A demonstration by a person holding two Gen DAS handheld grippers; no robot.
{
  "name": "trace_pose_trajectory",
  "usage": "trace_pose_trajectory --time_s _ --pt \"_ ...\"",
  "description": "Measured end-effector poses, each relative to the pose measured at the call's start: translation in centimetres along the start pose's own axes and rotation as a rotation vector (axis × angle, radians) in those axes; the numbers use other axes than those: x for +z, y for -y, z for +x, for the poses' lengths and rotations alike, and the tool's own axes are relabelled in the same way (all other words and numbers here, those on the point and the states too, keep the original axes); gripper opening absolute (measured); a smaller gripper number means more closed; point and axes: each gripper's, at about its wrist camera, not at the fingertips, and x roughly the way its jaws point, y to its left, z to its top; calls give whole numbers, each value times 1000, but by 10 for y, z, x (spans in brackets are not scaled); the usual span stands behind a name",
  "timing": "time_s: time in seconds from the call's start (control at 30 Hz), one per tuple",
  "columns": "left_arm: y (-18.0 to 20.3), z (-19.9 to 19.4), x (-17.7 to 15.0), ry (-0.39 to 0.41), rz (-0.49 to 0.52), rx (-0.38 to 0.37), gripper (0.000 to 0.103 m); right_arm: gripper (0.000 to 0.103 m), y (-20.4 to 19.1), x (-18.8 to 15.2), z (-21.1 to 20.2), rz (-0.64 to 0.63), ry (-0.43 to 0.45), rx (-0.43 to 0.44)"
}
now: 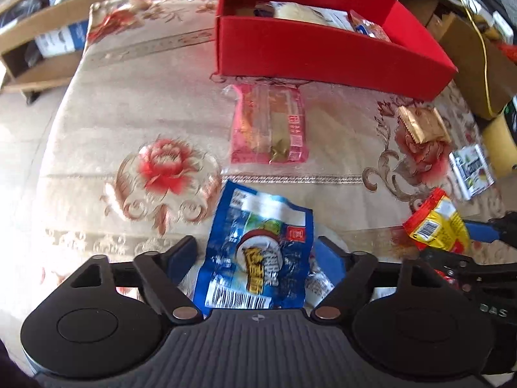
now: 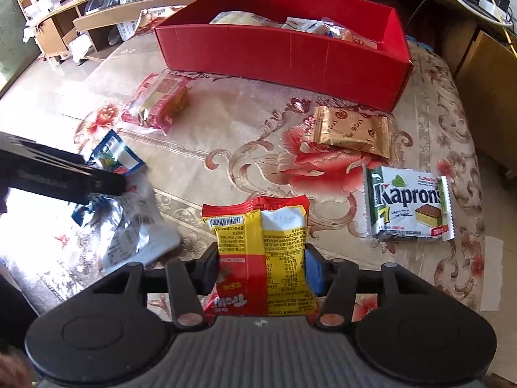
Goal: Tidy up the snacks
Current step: 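Grasp the blue sausage packet with the left tool while the right tool grasps the yellow-red chip bag, then lift both packets and carry them over the red box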
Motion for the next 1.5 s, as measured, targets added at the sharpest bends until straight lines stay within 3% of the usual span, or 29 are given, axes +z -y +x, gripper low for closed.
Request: trace_pose_trajectory --time_s 0.1,0.13,0.17,0.3,0.47,0.73,0.87,1.03,1.13,1.23,1.5 --pt "8 4 -1 4 38 43 86 50 1 0 2 11 -8 8" --pt "10 3 -4 10 48 55 82 50 2 0 1 13 -6 10" --pt "10 1 -6 13 49 54 77 50 2 0 1 16 -4 13" --pt "4 -2 -8 17 2 43 76 50 4 1 -2 27 10 19" --pt "-2 -8 -6 30 -60 13 76 50 3 7 -7 29 37 27" --pt "-1 -6 2 34 -79 -6 76 50 7 11 -3 56 32 18" --pt "3 2 4 12 -71 -7 85 50 6 12 0 51 22 22" --pt "4 1 -3 -4 -50 12 87 50 8 12 1 56 16 27" --pt "-1 -1 -6 -8 -71 0 87 50 8 11 2 54 13 27" --pt "-2 -3 -7 -6 -74 21 80 50 6 12 2 46 14 26" --pt "-5 -14 -9 17 -110 -9 78 50 5 13 -6 45 47 24"
